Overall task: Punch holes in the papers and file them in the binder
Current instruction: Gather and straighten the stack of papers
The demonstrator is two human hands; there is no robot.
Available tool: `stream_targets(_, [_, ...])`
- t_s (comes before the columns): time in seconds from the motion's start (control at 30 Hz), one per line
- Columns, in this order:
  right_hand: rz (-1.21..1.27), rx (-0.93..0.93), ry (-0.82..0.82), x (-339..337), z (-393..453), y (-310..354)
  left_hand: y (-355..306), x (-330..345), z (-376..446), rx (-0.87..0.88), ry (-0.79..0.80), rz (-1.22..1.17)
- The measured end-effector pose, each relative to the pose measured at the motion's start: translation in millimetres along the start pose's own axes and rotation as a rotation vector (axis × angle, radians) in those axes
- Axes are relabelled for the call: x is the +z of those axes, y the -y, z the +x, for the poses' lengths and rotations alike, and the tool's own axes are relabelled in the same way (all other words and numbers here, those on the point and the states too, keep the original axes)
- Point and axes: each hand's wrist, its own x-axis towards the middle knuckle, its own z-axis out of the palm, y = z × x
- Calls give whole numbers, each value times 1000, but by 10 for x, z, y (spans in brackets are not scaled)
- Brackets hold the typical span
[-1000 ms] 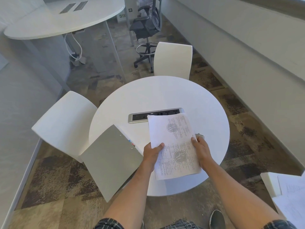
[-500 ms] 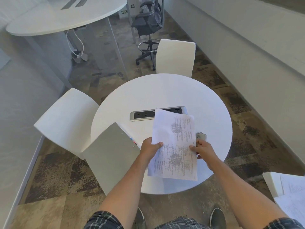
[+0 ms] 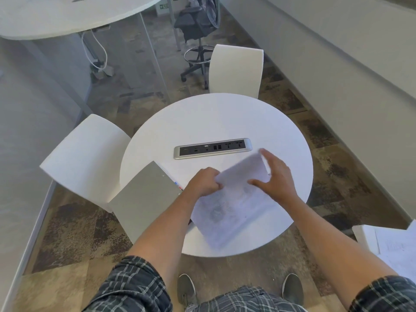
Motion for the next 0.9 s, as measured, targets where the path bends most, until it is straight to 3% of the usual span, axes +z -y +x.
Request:
stream_targets(0.07, [-216, -284, 33, -33, 58, 109, -221, -69, 52, 91, 90, 204])
stream_targets(0.17, [-311, -420, -38, 0, 140, 176, -539, -123, 113, 179, 161, 387])
stream_targets(0.3, [-195, -171, 276, -35, 163, 150, -735, -67, 177, 266, 66, 552])
stream_targets(0.4, [-88, 93, 312, -82, 124, 73, -558, 68, 227, 403, -254, 611])
stream_targets(0.5, [159, 327, 172, -100, 84, -103, -318, 231, 146, 420, -643, 284])
stream_targets(0.6, [379, 502, 42, -108, -13, -257, -84, 459, 48, 170, -807, -43])
stream_targets(0.63, [456, 554, 10, -93, -47, -289, -14, 544, 42, 48, -754, -173])
stream_targets(0.7, [564, 648, -17, -41, -100, -319, 88, 653, 47, -202, -502, -489])
stream_targets(0.77, [629, 720, -3, 53, -129, -323, 202, 742, 72, -316, -291, -767])
stream_targets(0.9, [669, 740, 66, 240, -182, -274, 364, 807, 81, -370, -335, -874])
